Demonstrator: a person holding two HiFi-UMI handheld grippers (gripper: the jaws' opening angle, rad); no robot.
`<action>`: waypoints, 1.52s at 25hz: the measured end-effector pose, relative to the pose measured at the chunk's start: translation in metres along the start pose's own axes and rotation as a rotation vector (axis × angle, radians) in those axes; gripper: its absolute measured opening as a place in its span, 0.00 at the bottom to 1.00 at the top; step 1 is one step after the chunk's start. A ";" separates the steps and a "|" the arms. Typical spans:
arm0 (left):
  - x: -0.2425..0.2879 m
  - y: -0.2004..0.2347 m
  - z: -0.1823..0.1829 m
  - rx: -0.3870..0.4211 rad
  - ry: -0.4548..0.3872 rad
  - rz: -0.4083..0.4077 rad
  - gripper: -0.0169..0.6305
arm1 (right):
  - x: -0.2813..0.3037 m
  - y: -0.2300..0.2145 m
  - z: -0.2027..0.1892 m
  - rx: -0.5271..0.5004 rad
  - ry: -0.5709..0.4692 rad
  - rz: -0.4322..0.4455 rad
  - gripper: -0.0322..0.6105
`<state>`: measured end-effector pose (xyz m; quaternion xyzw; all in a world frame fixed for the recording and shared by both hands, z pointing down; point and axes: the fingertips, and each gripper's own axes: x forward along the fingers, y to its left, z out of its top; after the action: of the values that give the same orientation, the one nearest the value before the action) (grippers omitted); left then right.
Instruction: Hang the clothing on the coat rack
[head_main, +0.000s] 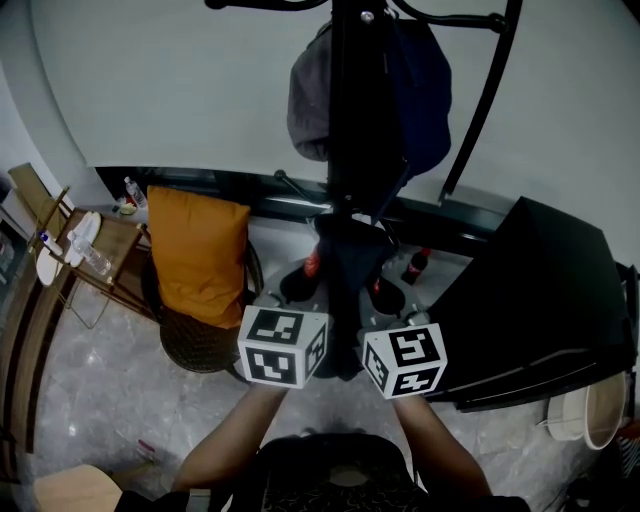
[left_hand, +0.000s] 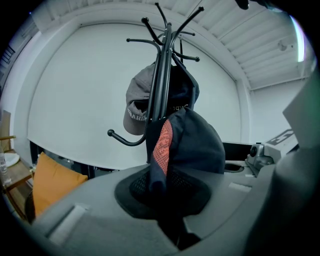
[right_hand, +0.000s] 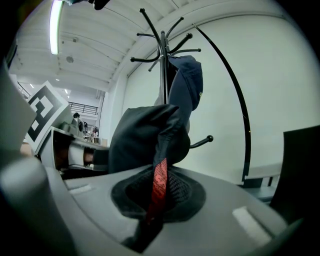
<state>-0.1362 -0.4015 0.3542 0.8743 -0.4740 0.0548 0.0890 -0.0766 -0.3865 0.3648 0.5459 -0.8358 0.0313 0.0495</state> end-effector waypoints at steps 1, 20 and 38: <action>0.000 0.000 0.000 0.000 0.000 0.001 0.08 | 0.000 0.000 0.000 0.001 0.001 0.002 0.08; 0.004 0.002 -0.016 -0.019 0.026 0.051 0.08 | 0.006 0.005 -0.014 0.010 0.037 0.055 0.08; 0.002 0.005 -0.036 -0.035 0.063 0.099 0.08 | 0.008 0.009 -0.033 0.014 0.078 0.094 0.08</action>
<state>-0.1396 -0.3986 0.3900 0.8460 -0.5145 0.0782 0.1163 -0.0864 -0.3866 0.3984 0.5048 -0.8577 0.0608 0.0767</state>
